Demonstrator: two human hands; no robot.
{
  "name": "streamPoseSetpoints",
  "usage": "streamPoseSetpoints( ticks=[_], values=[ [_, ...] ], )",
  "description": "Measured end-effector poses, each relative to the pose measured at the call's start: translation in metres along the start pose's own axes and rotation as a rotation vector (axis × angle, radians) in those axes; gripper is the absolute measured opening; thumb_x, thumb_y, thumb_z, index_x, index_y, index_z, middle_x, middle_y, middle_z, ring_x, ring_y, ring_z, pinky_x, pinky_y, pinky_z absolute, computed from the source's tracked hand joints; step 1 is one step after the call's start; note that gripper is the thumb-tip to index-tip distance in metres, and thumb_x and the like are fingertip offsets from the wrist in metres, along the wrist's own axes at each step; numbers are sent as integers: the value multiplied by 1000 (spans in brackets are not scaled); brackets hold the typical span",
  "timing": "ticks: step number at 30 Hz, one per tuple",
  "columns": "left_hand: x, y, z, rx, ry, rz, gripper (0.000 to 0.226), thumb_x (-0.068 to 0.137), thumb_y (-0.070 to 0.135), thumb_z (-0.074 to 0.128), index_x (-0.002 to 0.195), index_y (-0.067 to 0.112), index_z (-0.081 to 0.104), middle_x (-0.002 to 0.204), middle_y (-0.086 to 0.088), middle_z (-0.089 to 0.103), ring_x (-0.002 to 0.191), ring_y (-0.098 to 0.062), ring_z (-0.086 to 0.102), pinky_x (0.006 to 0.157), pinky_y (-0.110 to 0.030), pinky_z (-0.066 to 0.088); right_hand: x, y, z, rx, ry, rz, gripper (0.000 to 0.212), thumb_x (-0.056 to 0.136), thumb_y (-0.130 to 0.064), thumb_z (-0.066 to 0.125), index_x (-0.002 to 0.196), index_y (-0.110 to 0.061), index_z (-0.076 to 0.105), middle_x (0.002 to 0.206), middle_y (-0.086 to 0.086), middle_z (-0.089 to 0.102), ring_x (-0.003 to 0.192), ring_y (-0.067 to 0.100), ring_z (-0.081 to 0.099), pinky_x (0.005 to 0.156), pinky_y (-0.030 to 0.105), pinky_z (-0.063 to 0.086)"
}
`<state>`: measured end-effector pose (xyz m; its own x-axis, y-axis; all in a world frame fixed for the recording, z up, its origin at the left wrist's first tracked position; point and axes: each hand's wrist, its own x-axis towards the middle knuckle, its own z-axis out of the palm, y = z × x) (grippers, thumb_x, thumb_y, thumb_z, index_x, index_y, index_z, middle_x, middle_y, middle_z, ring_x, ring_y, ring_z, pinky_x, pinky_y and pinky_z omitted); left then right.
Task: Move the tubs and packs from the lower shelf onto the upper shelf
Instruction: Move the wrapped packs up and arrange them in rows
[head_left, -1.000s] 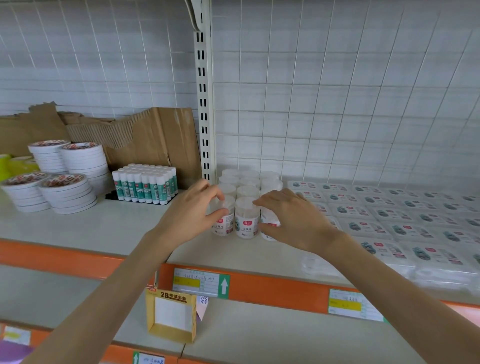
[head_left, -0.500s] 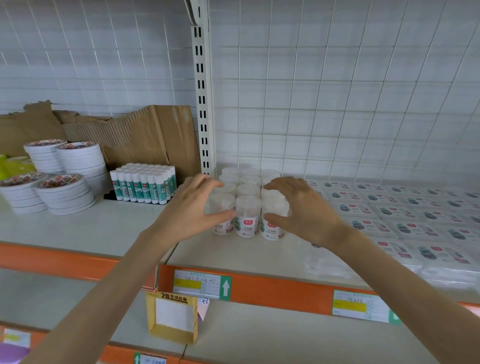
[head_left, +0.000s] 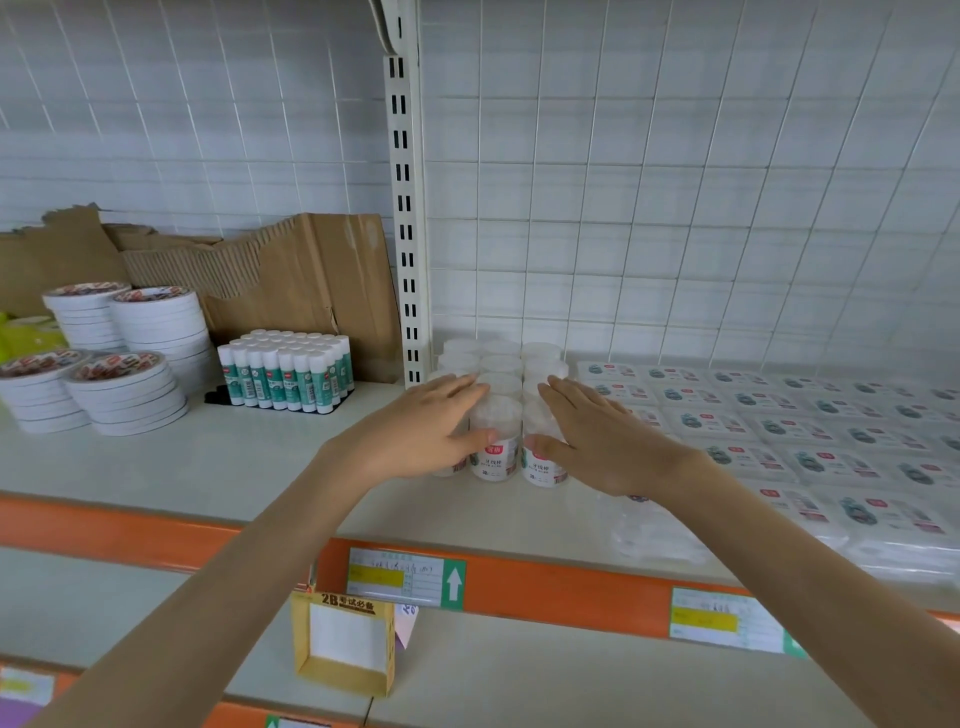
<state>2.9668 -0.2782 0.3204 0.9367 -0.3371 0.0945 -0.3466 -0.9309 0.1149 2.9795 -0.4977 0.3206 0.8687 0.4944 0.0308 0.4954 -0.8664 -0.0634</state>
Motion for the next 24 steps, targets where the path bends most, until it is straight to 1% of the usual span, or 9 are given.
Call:
streamPoseSetpoints(
  ticks=[3, 6, 8, 10, 12, 15, 17, 20, 24],
  values=[
    [2, 1, -1, 53, -34, 1, 67, 103, 51, 32, 158, 21, 6, 166, -1, -1, 151, -15, -1, 120, -30, 4, -1, -3, 0, -4, 11, 6, 73, 103, -50, 29, 157, -11, -1, 165, 4, -5, 151, 16, -7, 120, 33, 1],
    [2, 1, 0, 78, -42, 1, 67, 103, 51, 30, 158, 21, 4, 166, -1, -3, 152, -15, -2, 120, -31, 3, -1, -3, 1, -9, 14, 9, 78, 101, -56, 30, 157, -11, -3, 165, 4, -6, 151, 15, -7, 120, 33, 0],
    [1, 0, -1, 69, -50, -6, 74, 100, 59, 30, 158, 22, 4, 166, 0, -2, 152, -15, -1, 121, -33, 5, -2, -4, 1, 9, 9, 11, 85, 97, -64, 28, 157, -13, -5, 165, 2, -8, 151, 14, -9, 120, 35, -3],
    [0, 2, -3, 58, -51, -9, 84, 93, 69, 28, 158, 22, 5, 166, 1, 1, 152, -15, 1, 122, -35, 7, -3, -4, 0, 56, 4, 23, 93, 90, -73, 23, 157, -15, -7, 164, -2, -12, 150, 11, -13, 122, 38, -6],
    [-1, 5, -6, 40, -28, 1, 88, 88, 74, 24, 158, 22, 7, 165, 1, 5, 151, -14, 3, 121, -34, 6, -2, -2, -5, 120, 16, 44, 94, 87, -76, 20, 157, -18, -7, 163, -5, -15, 149, 9, -14, 120, 35, -8],
    [2, 8, -10, 33, 1, 10, 82, 93, 70, 24, 158, 22, 7, 165, 3, 2, 151, -11, 0, 120, -31, 1, 6, 5, -12, 142, 58, 90, 91, 88, -77, 16, 157, -21, -6, 163, -7, -14, 149, 8, -14, 119, 35, -6],
    [7, 9, -11, 42, -15, 12, 74, 98, 64, 21, 158, 23, 7, 165, 4, 2, 151, -10, 0, 120, -31, 1, 12, 6, -12, 134, 25, 119, 88, 90, -75, 13, 157, -21, -6, 163, -6, -14, 149, 9, -13, 120, 37, -4],
    [11, 10, -5, 21, -57, 6, 65, 103, 57, 17, 158, 24, 8, 165, 6, 4, 151, -8, 3, 119, -29, 4, 18, 7, -4, 161, -59, 117, 83, 92, -71, 8, 157, -20, -5, 164, -3, -13, 150, 10, -13, 122, 40, -4],
    [13, 9, -3, 11, -53, 4, 64, 103, 56, 16, 158, 25, 9, 165, 6, 4, 151, -7, 2, 119, -30, 4, 21, 7, -2, 180, -39, 116, 85, 91, -73, 8, 157, -20, -4, 164, -4, -11, 150, 10, -12, 122, 40, -4]
  ],
)
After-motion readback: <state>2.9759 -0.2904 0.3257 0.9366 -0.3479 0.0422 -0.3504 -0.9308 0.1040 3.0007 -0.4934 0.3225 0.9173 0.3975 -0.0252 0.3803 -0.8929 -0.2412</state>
